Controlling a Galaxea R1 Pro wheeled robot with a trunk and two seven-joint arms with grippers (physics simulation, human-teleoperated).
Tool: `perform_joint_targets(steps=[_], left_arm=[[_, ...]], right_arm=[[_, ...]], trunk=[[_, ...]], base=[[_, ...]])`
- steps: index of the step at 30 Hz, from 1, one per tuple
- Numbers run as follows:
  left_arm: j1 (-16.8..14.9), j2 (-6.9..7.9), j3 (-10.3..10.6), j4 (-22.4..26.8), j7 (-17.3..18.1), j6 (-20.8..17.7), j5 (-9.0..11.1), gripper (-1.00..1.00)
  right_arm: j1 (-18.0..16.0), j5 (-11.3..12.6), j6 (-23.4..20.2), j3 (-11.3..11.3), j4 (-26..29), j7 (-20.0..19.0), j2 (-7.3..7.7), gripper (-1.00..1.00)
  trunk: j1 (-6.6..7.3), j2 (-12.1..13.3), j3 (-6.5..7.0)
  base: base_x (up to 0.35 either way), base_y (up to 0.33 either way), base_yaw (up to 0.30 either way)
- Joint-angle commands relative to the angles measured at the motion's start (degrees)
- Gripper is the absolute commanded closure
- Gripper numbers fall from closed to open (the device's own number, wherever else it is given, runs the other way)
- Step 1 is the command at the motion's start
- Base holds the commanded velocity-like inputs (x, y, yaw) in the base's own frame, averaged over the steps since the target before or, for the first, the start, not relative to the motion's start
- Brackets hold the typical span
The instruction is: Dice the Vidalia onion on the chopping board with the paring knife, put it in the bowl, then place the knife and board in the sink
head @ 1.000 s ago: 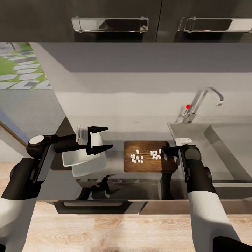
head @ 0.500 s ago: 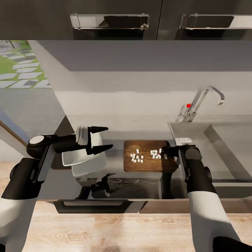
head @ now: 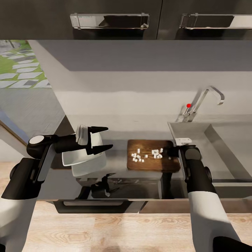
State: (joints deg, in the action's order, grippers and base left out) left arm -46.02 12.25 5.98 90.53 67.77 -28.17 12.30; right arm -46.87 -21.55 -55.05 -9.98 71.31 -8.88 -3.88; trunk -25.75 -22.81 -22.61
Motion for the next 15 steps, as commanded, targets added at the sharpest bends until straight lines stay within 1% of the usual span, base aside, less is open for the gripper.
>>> perform_joint_targets(steps=[1,15], left_arm=[[-0.06,0.05,0.08,-0.01,0.00,-0.57,0.36,-1.00],[-0.10,0.05,0.04,-0.01,0.00,-0.57,0.36,-1.00]], right_arm=[[-0.04,0.19,-0.24,-0.13,0.05,-0.52,-0.07,1.00],[-0.05,0.19,-0.24,-0.13,0.06,-0.52,-0.07,1.00]], trunk=[[-0.03,-0.10,-0.10],[-0.03,-0.10,-0.11]], base=[[0.000,0.000,0.000],[0.000,0.000,0.000]])
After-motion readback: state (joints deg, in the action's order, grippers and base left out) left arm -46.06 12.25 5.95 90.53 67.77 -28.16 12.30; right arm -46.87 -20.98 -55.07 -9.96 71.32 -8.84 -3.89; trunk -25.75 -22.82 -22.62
